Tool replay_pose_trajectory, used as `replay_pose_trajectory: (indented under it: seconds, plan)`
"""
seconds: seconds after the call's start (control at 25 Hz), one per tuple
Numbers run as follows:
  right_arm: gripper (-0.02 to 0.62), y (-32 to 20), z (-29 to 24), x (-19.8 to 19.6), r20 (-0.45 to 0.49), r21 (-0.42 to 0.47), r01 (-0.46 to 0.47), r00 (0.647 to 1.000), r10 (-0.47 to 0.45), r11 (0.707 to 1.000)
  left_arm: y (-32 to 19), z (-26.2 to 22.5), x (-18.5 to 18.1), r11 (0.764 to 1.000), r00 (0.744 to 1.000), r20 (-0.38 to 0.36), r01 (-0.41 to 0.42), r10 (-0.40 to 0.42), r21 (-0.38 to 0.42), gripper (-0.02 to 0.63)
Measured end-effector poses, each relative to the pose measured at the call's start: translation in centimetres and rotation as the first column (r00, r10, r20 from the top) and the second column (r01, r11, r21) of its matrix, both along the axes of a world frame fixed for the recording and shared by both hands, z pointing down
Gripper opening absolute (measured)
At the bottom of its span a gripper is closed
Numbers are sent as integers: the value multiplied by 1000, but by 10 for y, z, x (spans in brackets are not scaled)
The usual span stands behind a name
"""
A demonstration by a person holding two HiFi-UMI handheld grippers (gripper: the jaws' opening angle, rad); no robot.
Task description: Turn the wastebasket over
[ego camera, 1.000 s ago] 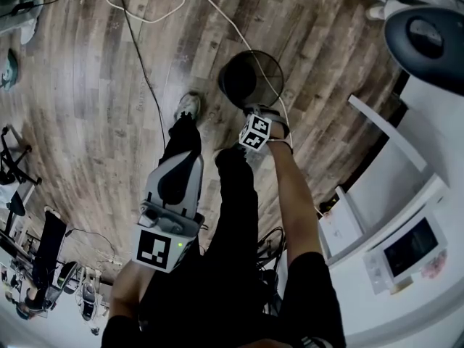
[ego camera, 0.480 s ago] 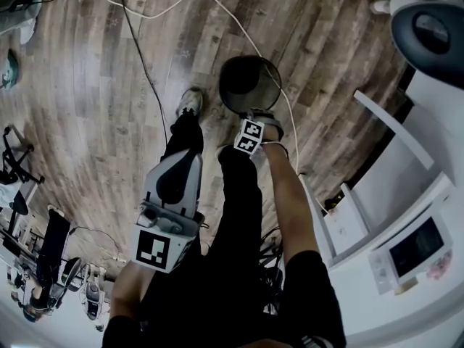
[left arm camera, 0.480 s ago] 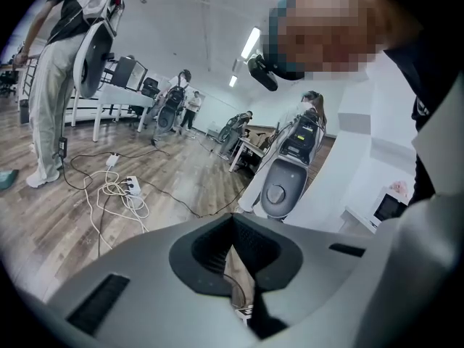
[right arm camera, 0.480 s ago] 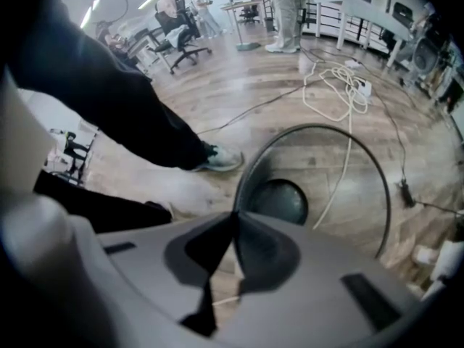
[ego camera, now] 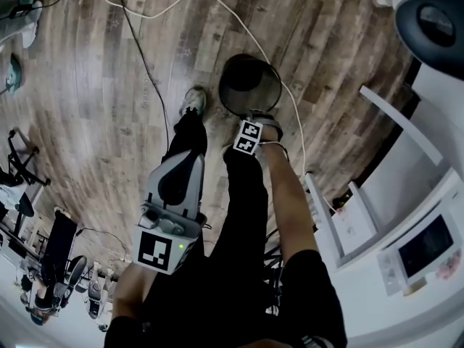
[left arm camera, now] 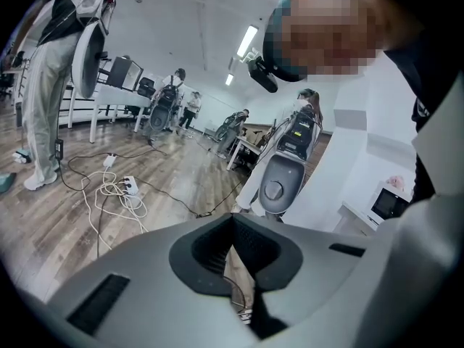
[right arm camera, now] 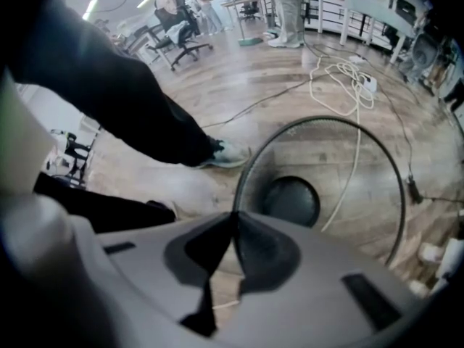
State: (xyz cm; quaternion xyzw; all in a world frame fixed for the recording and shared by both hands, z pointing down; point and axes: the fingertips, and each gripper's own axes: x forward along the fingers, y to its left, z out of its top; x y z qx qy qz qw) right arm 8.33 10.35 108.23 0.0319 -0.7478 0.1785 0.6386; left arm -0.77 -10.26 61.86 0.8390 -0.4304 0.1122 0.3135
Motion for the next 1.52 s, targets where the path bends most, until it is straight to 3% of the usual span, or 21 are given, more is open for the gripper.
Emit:
replay_pose_trajectory:
  seconds: [0.48,0.68,0.84,1.08,1.24,1.52]
  plan:
    - [56,7,6,-3,7,60,-24,1000,24,998,25,1,5,1000,1000,14,-23,23,5,34]
    - [60,8,5,-2,2,67,-82,997,82,994,35,-3,9,999,999,9,-43,43,3,34]
    - [131,5,-2,4,-9,101,-137,990,139,985,38,-11,12,998,999,5,-54,54,15,34]
    - [135,-7,-36,10,5,132,-228,973,230,965,43,-25,22,995,996,22,-90,89,31,34]
    - [93,-25,-83,11,43,157,-367,930,364,917,39,-52,21,994,997,11,-83,82,67,34]
    - [39,-42,-168,19,109,198,-593,805,583,781,36,-118,18,988,997,20,-74,72,137,34]
